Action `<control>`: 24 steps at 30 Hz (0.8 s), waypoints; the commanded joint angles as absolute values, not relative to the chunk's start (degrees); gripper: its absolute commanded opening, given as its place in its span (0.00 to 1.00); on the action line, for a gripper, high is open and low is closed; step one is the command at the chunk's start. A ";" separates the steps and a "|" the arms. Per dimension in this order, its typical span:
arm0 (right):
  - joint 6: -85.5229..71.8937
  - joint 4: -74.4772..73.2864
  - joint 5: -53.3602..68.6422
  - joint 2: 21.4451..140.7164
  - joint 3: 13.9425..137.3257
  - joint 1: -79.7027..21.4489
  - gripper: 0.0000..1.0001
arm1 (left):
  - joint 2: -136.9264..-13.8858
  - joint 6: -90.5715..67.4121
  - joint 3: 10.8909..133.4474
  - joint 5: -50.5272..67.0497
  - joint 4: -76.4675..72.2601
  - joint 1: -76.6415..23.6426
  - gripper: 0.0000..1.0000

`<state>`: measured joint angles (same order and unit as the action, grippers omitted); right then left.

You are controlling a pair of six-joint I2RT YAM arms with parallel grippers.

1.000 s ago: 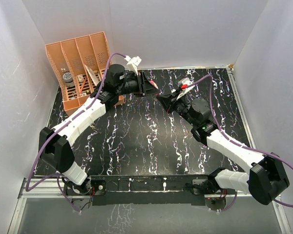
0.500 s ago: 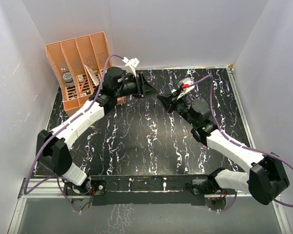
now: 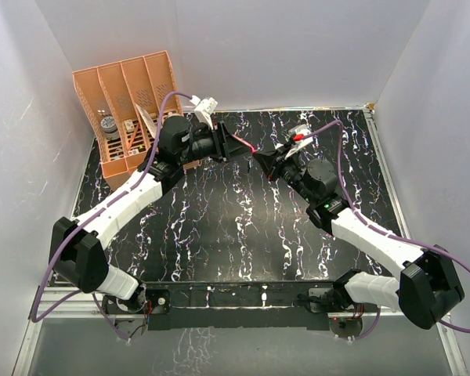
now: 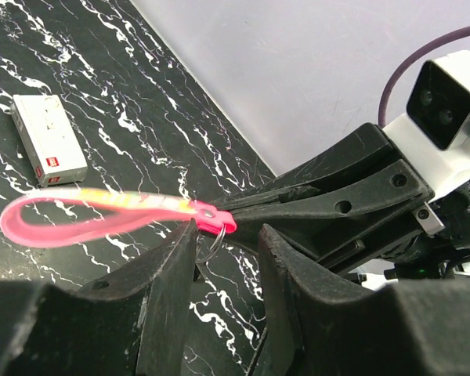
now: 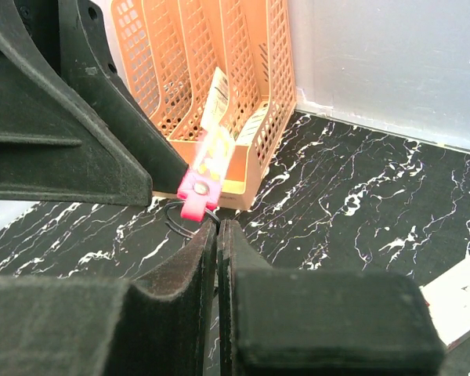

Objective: Put the keys on the keyring

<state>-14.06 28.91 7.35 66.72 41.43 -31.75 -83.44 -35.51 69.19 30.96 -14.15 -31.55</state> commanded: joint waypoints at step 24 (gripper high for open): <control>-15.55 31.11 6.92 66.04 44.03 -31.55 0.01 | -81.98 -31.58 66.31 30.50 -18.89 -32.65 0.27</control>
<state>-15.16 28.53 7.05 66.74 41.45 -31.75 -83.37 -32.82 66.52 30.59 -16.75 -32.12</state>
